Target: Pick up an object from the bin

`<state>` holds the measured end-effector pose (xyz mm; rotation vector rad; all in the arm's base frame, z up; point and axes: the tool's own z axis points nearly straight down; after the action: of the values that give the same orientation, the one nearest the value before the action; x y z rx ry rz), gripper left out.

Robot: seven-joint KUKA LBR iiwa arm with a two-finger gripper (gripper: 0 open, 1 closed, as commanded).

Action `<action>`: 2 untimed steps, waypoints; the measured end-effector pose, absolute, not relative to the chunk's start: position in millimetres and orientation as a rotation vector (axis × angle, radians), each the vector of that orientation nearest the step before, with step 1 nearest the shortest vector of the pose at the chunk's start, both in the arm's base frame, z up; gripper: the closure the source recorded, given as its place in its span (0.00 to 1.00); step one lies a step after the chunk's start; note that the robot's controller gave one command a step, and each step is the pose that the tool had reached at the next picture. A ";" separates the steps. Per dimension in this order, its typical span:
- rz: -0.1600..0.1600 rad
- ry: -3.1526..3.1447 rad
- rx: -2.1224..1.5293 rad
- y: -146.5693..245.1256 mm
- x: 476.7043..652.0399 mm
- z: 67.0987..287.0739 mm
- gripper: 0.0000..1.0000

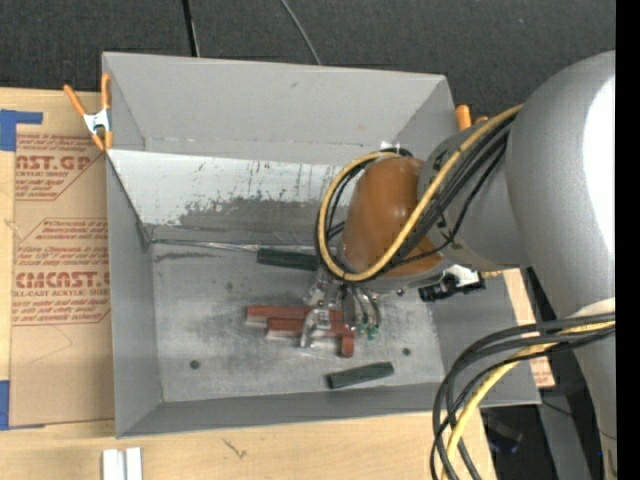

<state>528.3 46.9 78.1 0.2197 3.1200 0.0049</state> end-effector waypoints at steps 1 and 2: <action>0.005 3.120 0.220 46.9 528.3 78.1 1.00; 0.004 3.122 0.220 47.0 528.2 79.1 1.00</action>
Offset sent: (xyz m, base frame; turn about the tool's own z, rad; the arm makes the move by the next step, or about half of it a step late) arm 0.0000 -0.0001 0.0120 0.0000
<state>528.2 47.0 79.1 0.2196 3.1219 0.0045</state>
